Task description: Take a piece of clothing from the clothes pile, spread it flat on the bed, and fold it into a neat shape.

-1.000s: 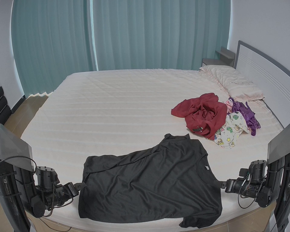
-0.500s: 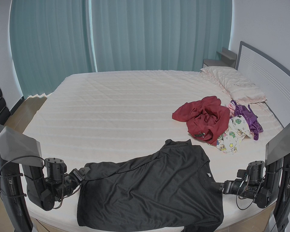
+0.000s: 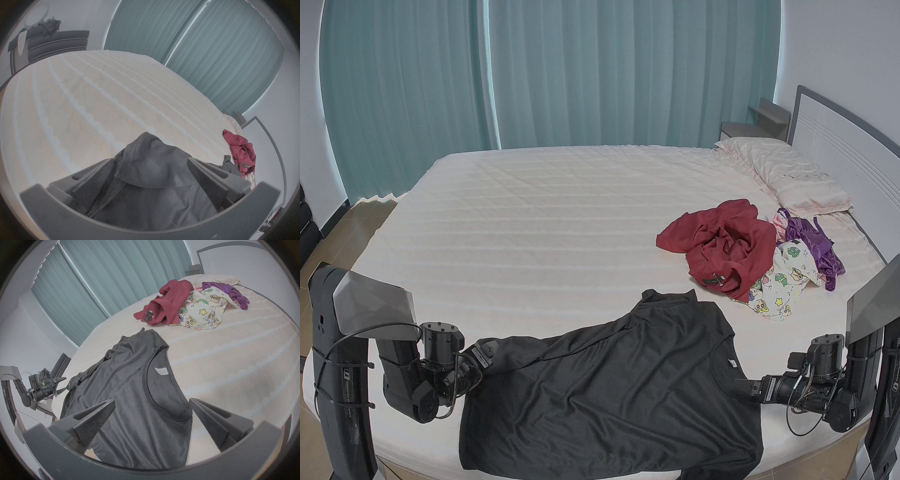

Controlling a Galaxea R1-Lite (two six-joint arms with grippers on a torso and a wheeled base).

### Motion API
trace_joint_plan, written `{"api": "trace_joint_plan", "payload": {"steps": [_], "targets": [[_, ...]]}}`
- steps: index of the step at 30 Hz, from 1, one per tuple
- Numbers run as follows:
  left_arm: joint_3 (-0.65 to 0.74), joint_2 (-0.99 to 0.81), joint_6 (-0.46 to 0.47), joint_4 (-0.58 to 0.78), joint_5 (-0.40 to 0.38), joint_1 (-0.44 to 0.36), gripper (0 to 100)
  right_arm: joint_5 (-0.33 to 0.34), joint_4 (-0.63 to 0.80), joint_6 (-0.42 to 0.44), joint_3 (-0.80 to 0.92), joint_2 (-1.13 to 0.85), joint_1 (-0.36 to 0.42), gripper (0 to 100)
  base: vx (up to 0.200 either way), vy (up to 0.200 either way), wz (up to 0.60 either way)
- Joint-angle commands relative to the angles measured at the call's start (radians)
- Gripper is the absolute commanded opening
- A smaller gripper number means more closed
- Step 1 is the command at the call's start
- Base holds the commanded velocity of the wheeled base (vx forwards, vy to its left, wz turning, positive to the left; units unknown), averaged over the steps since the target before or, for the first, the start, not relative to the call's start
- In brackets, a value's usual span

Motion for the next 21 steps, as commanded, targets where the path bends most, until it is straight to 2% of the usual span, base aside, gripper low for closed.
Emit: {"api": "trace_joint_plan", "payload": {"steps": [1,7,12,21], "targets": [[-0.018,0.019,0.001,0.006,0.0,-0.006,0,0.001,-0.013,0.0,-0.001,0.006,0.0,100,0.0,0.0,0.0],[-0.021,0.019,0.029,0.052,0.003,-0.017,0,0.001,-0.013,0.0,0.001,0.006,0.0,100,0.0,0.0,0.0],[-0.094,-0.029,0.038,0.068,0.005,0.022,0,0.0,-0.013,-0.002,-0.001,0.002,0.002,100,0.0,0.0,0.0],[-0.352,-0.102,0.035,0.321,0.016,0.082,0,-0.002,-0.013,-0.002,-0.001,0.006,0.002,100,0.0,0.0,0.0]]}}
